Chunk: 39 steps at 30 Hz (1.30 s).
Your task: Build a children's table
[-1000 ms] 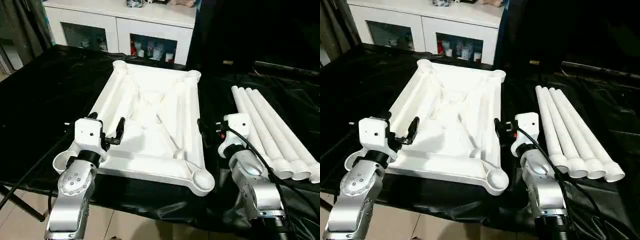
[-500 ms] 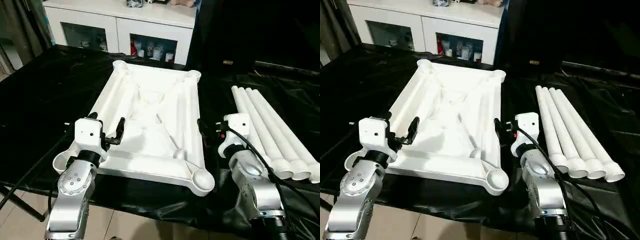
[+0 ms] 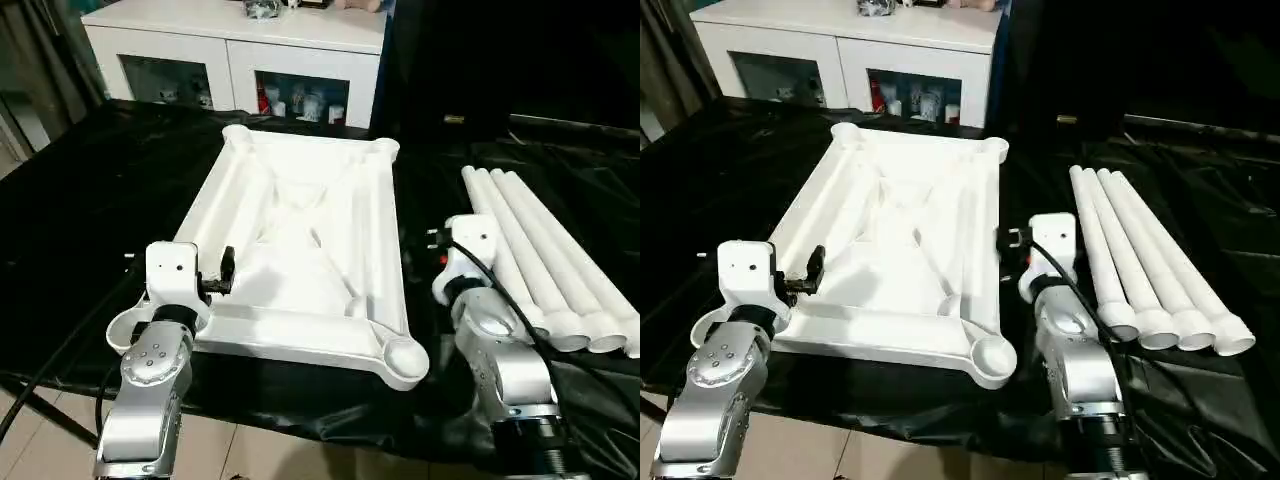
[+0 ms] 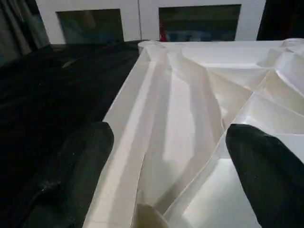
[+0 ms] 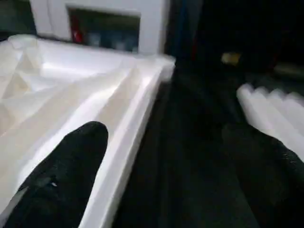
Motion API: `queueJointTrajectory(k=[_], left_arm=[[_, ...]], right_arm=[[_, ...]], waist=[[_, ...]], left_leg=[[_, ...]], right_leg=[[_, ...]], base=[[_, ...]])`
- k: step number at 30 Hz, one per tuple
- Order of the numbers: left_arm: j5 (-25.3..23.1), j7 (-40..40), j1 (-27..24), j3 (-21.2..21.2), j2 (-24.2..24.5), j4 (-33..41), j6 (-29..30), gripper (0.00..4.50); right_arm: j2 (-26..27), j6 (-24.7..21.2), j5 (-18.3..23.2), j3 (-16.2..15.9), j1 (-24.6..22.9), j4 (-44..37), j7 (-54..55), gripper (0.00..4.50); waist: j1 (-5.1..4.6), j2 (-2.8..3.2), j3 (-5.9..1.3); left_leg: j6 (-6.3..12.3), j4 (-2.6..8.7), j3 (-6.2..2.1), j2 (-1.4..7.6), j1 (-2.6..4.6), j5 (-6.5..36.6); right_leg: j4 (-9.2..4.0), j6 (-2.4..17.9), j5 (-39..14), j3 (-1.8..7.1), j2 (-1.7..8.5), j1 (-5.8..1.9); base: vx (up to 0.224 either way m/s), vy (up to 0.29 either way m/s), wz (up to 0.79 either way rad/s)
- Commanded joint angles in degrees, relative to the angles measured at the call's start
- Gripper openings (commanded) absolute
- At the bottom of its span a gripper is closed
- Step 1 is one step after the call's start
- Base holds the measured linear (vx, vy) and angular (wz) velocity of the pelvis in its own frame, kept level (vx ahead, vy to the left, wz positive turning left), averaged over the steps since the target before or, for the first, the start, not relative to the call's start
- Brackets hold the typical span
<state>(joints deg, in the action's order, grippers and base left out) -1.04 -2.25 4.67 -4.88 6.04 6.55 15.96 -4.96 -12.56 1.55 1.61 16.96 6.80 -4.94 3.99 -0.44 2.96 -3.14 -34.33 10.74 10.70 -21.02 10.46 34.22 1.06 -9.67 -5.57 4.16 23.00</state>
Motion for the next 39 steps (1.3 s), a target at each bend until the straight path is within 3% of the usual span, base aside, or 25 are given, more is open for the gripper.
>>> queueJointTrajectory(k=[1,4,5,6,7,8,9,10,11,12,13,14,15,16,17,18,19,20,21,22,24,25,29,32,39], left_arm=[[-0.37,0.07,1.02,0.57,0.38,1.34,-0.13,4.37],[-0.70,-0.86,1.89,1.35,1.31,0.26,-0.72,4.37],[-0.98,-0.62,2.12,1.36,1.45,-0.36,-1.24,4.37],[-1.05,-0.51,2.18,1.33,1.46,-0.57,-1.44,4.37],[-1.77,0.16,2.08,1.36,1.40,-0.62,-1.93,4.37],[-4.26,1.91,1.67,1.90,1.74,-0.18,-3.08,4.37],[-5.57,3.22,1.71,2.01,1.79,-0.16,-2.35,4.37],[-5.42,3.48,1.72,1.85,1.53,-0.17,-1.78,4.37],[-4.95,3.95,1.68,1.53,0.95,-0.13,-0.58,4.37],[-4.47,4.06,1.61,1.50,0.44,-0.02,-0.17,4.37],[-4.43,4.09,1.54,1.68,0.24,0.18,-0.31,4.37],[-4.76,4.34,1.38,2.14,-0.02,0.70,-0.95,4.37],[-4.79,4.41,1.33,2.23,-0.14,0.88,-1.11,4.37],[-4.28,4.42,1.27,2.07,-0.54,1.20,-0.94,4.37],[-3.79,4.39,1.24,1.91,-0.90,1.55,-0.17,4.37],[-3.79,4.39,1.24,1.91,-0.90,1.55,-0.17,4.37],[-4.07,2.64,0.96,2.98,-0.25,2.31,0.25,4.37],[-3.49,-0.19,0.44,4.34,0.91,3.15,-0.24,4.37],[-2.87,-2.05,0.11,5.11,1.68,3.66,-0.43,4.37],[-2.51,-3.86,-0.07,5.86,2.59,4.04,-0.11,4.37],[-1.89,-6.16,-0.05,6.67,3.75,4.17,0.34,4.37],[-1.56,-6.95,0.02,6.84,4.09,4.05,0.32,4.46],[0.32,-17.80,-0.07,11.77,8.74,4.42,-2.62,4.46],[1.33,-28.89,-0.06,17.74,13.76,4.74,-4.12,4.46],[-1.03,-47.34,7.24,27.30,22.06,-2.16,-6.67,4.46]], right_arm=[[0.44,0.48,2.55,-0.31,-0.65,-1.42,-3.48,4.30],[1.74,-3.49,5.68,0.35,-0.41,-2.28,-4.72,4.30],[2.29,-4.52,6.64,0.89,-0.47,-2.46,-4.47,4.30],[2.40,-4.74,6.85,1.03,-0.53,-2.52,-4.36,4.30],[1.99,-4.39,6.02,0.48,-0.88,-2.31,-4.25,4.30],[1.25,-3.36,4.46,-0.43,-1.39,-1.89,-4.14,4.30],[1.45,-3.23,4.66,-0.14,-1.50,-1.78,-4.02,4.30],[1.53,-2.98,4.78,0.00,-1.56,-1.77,-4.01,4.30],[1.69,-2.60,5.05,0.34,-1.73,-1.90,-4.15,4.30],[1.66,-2.87,5.23,0.44,-1.78,-2.14,-4.49,4.30],[1.58,-3.11,5.20,0.46,-1.73,-2.22,-4.57,4.30],[1.33,-3.99,4.89,0.54,-1.35,-1.94,-4.34,4.30],[1.24,-4.31,4.78,0.57,-1.21,-1.81,-4.23,4.30],[1.08,-4.83,4.72,0.62,-1.02,-1.61,-4.17,4.30],[0.86,-5.10,4.97,0.67,-0.80,-1.35,-4.21,4.30],[0.86,-5.10,4.97,0.67,-0.80,-1.35,-4.21,4.30],[-0.12,-5.51,5.27,0.81,0.01,-0.42,-4.77,4.30],[-0.96,-5.44,5.19,0.67,0.50,0.15,-5.79,4.30],[-1.45,-5.11,4.97,0.52,0.70,0.44,-6.40,4.30],[-2.06,-4.47,4.81,0.42,0.99,0.88,-7.23,4.30],[-3.40,-3.53,4.46,0.05,1.55,1.62,-8.82,4.30],[-4.04,-3.17,4.26,-0.18,1.78,1.94,-9.54,4.30],[-8.16,-3.30,3.66,-1.42,3.36,4.12,-14.41,4.30],[-11.48,-3.05,4.76,-3.42,3.24,3.64,-21.10,4.30],[-23.01,-4.03,5.04,-12.38,0.63,-3.09,-41.52,4.30]], waist=[[0.10,0.43,-3.47],[1.02,-0.95,-3.48],[1.84,-0.24,-3.77],[2.68,-0.85,-3.91],[4.06,-1.74,-3.09],[4.97,-1.75,-2.69],[4.38,-1.03,-2.56],[3.51,0.02,-3.02],[1.71,1.02,-3.90],[1.70,1.56,-4.51],[0.42,2.27,-4.18],[-0.46,2.61,-4.04],[-0.86,2.79,-3.98],[-0.84,2.88,-4.17],[-1.16,2.18,-4.48],[-0.97,0.96,-5.01],[-0.81,-0.18,-5.06],[0.76,-2.41,-5.24],[2.11,-2.66,-4.38],[2.26,-3.10,-4.16],[2.01,-2.16,-3.10],[1.84,-1.99,-3.09],[1.03,-0.97,-2.90],[1.00,-0.67,-2.49],[1.17,-0.44,-2.18]], left_leg=[[0.48,4.36,-1.53,2.22,0.62,17.23],[5.54,3.30,-0.91,1.48,-0.56,13.28],[4.61,0.83,0.05,1.94,1.62,11.79],[3.71,-0.19,0.47,1.38,2.01,12.77],[3.69,-2.24,-0.78,0.70,0.45,13.58],[2.54,-3.53,-2.95,0.54,-0.41,12.56],[0.25,0.00,-2.94,0.35,0.68,11.40],[-1.90,2.55,-2.23,1.23,2.40,11.68],[-0.22,4.42,-4.41,2.99,2.11,9.14],[-2.36,4.13,-4.85,3.61,2.77,7.74],[-7.31,5.98,-6.29,6.37,2.33,10.62],[-7.84,7.78,-8.02,10.15,2.52,11.83],[-4.23,8.53,-8.82,12.31,2.29,9.66],[-1.22,7.94,-8.80,12.48,2.48,7.99],[6.02,6.34,-8.30,11.12,2.68,4.22],[12.67,3.83,-6.56,7.72,2.02,1.21],[13.77,2.13,-4.57,4.66,0.46,1.75],[10.74,-1.25,-0.93,-1.67,-3.56,4.04],[5.62,-0.32,-1.92,-0.20,-2.40,5.41],[4.12,0.20,-1.94,-0.14,-2.72,5.80],[-0.36,1.88,-2.05,0.54,-1.41,11.75],[-0.83,2.04,-2.08,0.47,-1.03,13.50],[-1.78,4.26,-3.44,2.20,0.59,23.32],[-2.46,5.29,-3.79,2.93,1.26,27.80],[-3.00,5.72,-3.31,2.72,1.88,29.32]], right_leg=[[-4.85,3.92,-18.26,3.17,3.83,-2.32],[-5.47,5.53,-21.24,5.06,7.23,-3.55],[-7.11,5.13,-26.94,8.61,8.17,-1.73],[-7.16,5.55,-28.11,10.70,8.19,-1.90],[-8.27,6.71,-32.13,14.40,10.21,-3.48],[-8.51,7.48,-36.16,16.77,10.17,-3.88],[-6.85,6.86,-32.67,14.43,3.88,-2.07],[-5.15,5.44,-27.15,11.47,-0.34,0.30],[-0.57,5.81,-9.43,6.97,-2.05,0.71],[-0.05,5.79,-4.67,6.46,-1.63,0.82],[0.83,4.86,-2.28,5.16,-1.64,0.49],[2.30,3.36,-3.71,3.43,-1.07,1.07],[4.52,2.43,-5.26,2.41,-0.26,1.77],[5.03,2.17,-6.57,2.17,0.18,2.07],[4.90,2.36,-6.76,2.48,1.30,1.74],[2.46,5.50,-1.73,3.61,2.73,0.68],[0.39,8.41,2.25,4.47,3.44,-0.43],[-2.84,9.68,1.15,5.69,5.72,-3.64],[-4.33,3.51,-13.33,6.42,7.56,-2.63],[-4.38,0.88,-20.02,6.14,6.88,-2.99],[-5.94,-4.62,-38.87,4.43,4.54,-1.48],[-6.24,-4.95,-40.91,4.01,4.26,-1.29],[-6.41,-1.26,-35.05,1.95,3.70,-2.05],[-5.74,2.11,-30.11,2.33,4.12,-2.20],[-5.47,4.07,-28.33,3.46,4.83,-2.44]], base=[[0.000,0.000,0.00],[0.000,0.000,0.00],[0.000,0.000,0.00],[0.000,0.000,0.00],[-0.008,0.080,-0.37],[-0.010,0.121,-0.56],[-0.010,0.121,-0.56],[-0.025,0.149,-0.47],[-0.046,0.161,-0.15],[-0.046,0.161,-0.15],[-0.053,0.141,0.10],[-0.039,0.064,0.14],[-0.039,0.064,0.14],[0.000,0.000,0.00],[-0.053,-0.084,0.00],[-0.053,-0.084,0.00],[-0.076,-0.126,-0.08],[-0.097,-0.135,-0.07],[-0.097,-0.135,-0.07],[-0.097,-0.119,-0.08],[-0.088,-0.096,-0.11],[-0.083,-0.058,-0.09],[-0.052,-0.001,-0.06],[-0.022,0.048,-0.01],[-0.011,0.049,-0.04]])
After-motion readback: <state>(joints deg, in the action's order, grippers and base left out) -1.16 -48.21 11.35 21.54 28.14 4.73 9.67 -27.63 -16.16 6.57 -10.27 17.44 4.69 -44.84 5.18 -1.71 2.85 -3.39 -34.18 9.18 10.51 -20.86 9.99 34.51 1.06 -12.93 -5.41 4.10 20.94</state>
